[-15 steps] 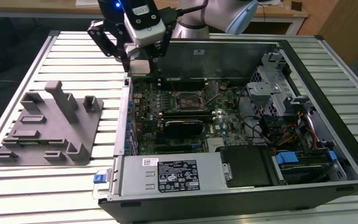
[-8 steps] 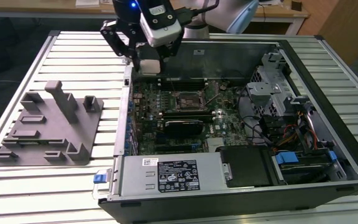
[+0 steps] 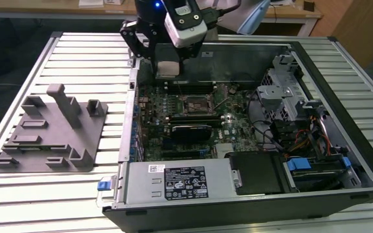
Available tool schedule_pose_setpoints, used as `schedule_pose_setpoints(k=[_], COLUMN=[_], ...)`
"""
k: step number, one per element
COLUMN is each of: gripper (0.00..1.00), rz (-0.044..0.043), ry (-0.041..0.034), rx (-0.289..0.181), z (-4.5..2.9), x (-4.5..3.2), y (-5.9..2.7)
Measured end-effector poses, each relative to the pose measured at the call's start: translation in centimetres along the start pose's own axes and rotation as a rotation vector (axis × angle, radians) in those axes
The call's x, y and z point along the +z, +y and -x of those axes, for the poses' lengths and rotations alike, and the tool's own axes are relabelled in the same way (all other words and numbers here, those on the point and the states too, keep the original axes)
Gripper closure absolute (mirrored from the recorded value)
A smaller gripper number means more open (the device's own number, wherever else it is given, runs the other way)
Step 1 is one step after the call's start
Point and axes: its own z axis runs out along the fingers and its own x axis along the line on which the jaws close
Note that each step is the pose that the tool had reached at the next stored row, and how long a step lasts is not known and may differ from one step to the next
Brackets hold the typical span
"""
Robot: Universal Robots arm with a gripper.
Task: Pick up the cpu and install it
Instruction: 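Pick up the cpu and move it towards the insertion slot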
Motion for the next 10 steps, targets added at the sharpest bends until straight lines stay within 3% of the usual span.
schedule_pose_setpoints(k=[10], gripper=[0.46], rz=[-0.0004], ry=[0.0026], rx=[0.0], z=[2.08], x=[0.86], y=[0.6])
